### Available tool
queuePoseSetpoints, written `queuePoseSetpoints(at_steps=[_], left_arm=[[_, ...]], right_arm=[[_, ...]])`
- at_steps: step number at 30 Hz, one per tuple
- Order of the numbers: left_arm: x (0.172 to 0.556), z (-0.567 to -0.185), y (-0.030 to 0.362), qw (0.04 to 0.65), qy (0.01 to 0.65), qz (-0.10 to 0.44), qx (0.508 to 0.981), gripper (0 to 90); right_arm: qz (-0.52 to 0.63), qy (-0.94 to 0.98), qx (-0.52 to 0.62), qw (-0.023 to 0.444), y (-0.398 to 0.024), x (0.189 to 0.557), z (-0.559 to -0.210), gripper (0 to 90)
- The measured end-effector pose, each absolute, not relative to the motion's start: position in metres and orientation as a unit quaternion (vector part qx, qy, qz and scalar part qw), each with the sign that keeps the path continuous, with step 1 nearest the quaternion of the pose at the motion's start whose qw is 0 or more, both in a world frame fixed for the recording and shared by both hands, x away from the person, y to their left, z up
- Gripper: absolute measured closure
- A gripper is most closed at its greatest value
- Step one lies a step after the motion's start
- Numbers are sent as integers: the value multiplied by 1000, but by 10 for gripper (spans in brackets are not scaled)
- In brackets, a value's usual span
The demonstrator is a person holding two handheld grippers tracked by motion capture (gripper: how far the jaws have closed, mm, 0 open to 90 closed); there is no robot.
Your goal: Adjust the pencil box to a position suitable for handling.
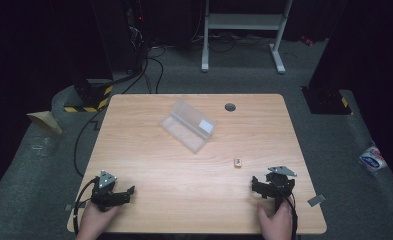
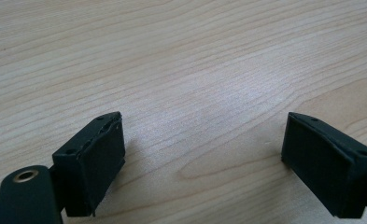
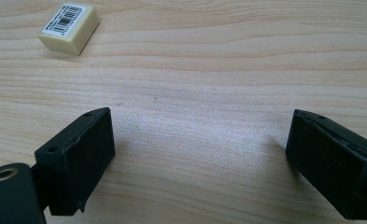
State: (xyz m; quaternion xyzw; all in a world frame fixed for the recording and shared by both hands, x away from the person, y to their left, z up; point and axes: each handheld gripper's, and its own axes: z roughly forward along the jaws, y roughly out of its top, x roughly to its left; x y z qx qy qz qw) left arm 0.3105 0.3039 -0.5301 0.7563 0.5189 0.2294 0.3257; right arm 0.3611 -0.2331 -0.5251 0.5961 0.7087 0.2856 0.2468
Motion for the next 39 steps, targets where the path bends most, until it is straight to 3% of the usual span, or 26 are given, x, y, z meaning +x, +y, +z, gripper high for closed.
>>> queuePoseSetpoints(at_steps=[29, 32, 39], left_arm=[[312, -530, 304, 328, 510, 225, 763, 115], [312, -530, 303, 328, 512, 223, 762, 114], [315, -530, 303, 327, 506, 221, 767, 96]], right_arm=[[298, 739, 559, 230, -240, 352, -525, 76], [296, 740, 557, 235, -240, 355, -524, 123], [327, 732, 543, 250, -232, 349, -506, 102]])
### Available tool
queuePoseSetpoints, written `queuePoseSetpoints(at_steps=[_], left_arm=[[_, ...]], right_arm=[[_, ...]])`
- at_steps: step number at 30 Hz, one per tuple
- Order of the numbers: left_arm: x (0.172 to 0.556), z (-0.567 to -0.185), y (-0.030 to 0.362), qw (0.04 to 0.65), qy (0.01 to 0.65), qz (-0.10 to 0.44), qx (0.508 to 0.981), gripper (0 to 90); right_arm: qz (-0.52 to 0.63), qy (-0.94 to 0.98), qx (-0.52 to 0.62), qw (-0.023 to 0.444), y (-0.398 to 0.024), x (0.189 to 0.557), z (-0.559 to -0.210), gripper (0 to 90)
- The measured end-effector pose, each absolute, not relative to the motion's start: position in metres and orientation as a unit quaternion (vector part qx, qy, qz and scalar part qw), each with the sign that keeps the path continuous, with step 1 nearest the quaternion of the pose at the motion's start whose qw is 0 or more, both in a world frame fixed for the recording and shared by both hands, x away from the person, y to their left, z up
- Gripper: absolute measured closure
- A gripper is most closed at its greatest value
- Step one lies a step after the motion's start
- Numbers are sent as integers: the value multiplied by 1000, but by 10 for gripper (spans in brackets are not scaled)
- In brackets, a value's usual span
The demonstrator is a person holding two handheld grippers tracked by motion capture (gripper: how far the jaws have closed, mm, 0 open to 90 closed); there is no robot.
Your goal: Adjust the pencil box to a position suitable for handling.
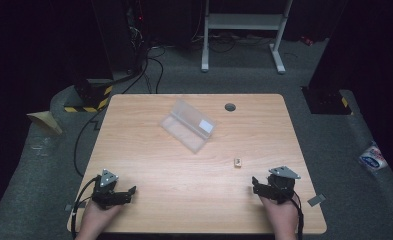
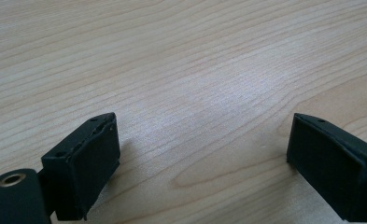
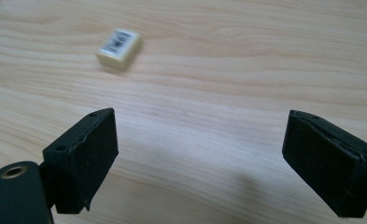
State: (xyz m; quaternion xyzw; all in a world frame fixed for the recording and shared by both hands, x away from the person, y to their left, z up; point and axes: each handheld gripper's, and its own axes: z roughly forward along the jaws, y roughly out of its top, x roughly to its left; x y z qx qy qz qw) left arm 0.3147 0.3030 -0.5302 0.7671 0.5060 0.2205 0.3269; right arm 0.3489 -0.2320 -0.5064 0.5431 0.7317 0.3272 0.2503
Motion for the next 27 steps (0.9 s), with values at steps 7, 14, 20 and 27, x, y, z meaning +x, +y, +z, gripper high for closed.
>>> queuePoseSetpoints(at_steps=[7, 14, 20, 27], left_arm=[[314, -530, 302, 328, 507, 222, 765, 94], [313, -530, 303, 326, 508, 222, 765, 96], [313, -530, 302, 328, 504, 222, 768, 96], [314, -530, 301, 330, 503, 218, 768, 95]], right_arm=[[350, 736, 532, 230, -202, 355, -504, 102], [384, 752, 492, 209, -169, 363, -485, 155], [399, 755, 476, 209, -141, 374, -472, 166], [409, 766, 454, 198, -102, 389, -468, 208]])
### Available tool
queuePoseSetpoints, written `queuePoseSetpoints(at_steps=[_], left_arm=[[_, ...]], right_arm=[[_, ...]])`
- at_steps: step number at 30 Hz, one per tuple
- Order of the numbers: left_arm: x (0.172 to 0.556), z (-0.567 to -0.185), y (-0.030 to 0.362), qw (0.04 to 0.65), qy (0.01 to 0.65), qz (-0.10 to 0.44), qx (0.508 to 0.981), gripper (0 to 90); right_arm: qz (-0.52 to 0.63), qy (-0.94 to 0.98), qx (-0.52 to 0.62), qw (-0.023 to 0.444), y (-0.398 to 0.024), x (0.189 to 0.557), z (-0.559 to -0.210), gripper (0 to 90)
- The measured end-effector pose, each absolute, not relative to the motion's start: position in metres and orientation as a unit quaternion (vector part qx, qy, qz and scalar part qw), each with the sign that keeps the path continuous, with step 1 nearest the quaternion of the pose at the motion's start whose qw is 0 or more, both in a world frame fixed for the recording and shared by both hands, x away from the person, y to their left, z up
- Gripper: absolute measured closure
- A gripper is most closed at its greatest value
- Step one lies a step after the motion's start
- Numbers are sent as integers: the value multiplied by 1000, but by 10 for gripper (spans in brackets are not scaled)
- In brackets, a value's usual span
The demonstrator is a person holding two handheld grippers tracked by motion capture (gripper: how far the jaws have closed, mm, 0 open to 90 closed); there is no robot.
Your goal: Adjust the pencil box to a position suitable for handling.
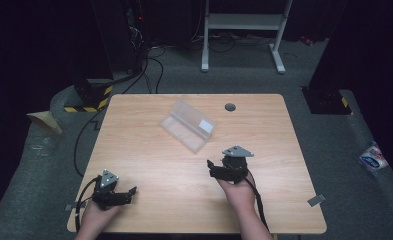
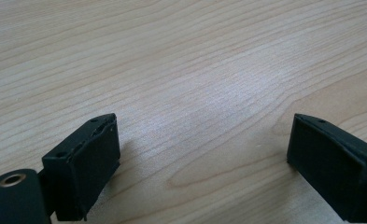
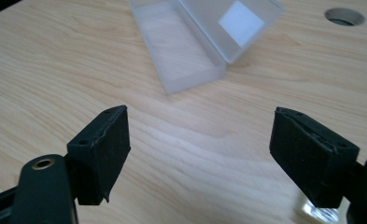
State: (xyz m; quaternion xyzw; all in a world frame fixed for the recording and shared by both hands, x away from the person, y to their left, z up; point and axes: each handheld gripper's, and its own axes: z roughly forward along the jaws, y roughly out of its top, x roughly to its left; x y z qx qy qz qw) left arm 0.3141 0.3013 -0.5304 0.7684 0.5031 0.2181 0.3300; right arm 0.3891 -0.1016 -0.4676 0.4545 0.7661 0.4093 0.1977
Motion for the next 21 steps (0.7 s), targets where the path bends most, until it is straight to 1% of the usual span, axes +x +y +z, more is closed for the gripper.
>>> queuePoseSetpoints(at_steps=[5, 6, 11, 12, 16, 21], left_arm=[[316, -530, 301, 327, 494, 214, 776, 66], [317, -530, 300, 327, 493, 214, 777, 63], [317, -531, 298, 327, 495, 211, 777, 38], [316, -531, 298, 325, 495, 213, 777, 37], [315, -531, 299, 324, 493, 212, 779, 33], [316, -531, 299, 325, 492, 210, 780, 24]], right_arm=[[407, 773, 450, 184, -83, 400, -473, 220], [406, 778, 445, 178, -73, 405, -475, 228], [402, 784, 436, 183, -58, 415, -480, 238], [401, 788, 431, 181, -51, 420, -481, 238], [408, 785, 431, 176, -40, 428, -483, 241], [403, 794, 419, 176, -30, 431, -484, 247]])
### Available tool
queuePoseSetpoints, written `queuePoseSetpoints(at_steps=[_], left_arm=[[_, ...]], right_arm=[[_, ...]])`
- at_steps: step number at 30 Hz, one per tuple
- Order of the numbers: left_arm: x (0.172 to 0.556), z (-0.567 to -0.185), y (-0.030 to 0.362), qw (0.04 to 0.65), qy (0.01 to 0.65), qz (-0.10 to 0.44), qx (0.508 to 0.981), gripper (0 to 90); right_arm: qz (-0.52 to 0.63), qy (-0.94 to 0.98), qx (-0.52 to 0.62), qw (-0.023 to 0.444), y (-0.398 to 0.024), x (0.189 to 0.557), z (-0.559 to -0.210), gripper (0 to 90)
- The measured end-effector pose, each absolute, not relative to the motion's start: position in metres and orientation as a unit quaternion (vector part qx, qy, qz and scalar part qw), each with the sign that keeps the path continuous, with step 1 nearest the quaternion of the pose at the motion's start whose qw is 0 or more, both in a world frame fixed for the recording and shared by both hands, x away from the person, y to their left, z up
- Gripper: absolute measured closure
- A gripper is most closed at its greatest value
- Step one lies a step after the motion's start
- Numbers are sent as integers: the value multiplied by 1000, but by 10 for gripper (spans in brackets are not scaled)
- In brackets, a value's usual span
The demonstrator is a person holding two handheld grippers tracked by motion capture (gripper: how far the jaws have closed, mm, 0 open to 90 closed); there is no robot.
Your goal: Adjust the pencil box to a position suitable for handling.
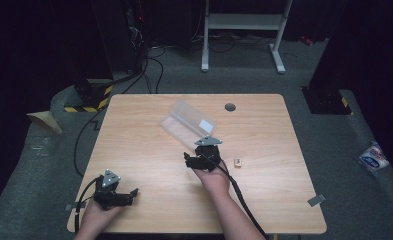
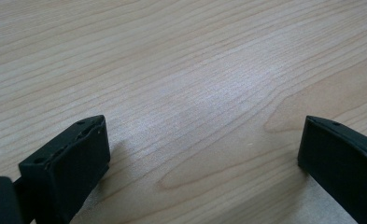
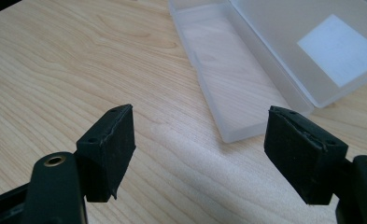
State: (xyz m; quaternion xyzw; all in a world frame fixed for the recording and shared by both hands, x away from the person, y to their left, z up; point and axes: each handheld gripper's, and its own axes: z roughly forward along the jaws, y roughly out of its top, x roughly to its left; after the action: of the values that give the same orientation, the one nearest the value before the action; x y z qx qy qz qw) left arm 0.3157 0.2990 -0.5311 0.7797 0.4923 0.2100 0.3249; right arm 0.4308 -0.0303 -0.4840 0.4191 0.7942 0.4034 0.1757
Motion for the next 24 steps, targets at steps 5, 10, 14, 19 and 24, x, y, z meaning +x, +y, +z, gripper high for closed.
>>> queuePoseSetpoints(at_steps=[5, 10, 14, 19, 24], left_arm=[[317, -532, 298, 325, 492, 208, 781, 8], [316, -532, 298, 325, 492, 207, 781, 3], [316, -531, 298, 325, 492, 207, 781, 3], [316, -531, 300, 320, 490, 210, 783, 5], [316, -531, 299, 323, 493, 207, 781, 2]], right_arm=[[394, 797, 425, 170, -28, 438, -481, 275], [399, 796, 418, 184, -27, 440, -472, 303], [400, 793, 425, 173, -25, 444, -467, 322], [396, 797, 426, 164, -20, 448, -471, 381], [384, 802, 430, 157, -16, 452, -477, 428]])
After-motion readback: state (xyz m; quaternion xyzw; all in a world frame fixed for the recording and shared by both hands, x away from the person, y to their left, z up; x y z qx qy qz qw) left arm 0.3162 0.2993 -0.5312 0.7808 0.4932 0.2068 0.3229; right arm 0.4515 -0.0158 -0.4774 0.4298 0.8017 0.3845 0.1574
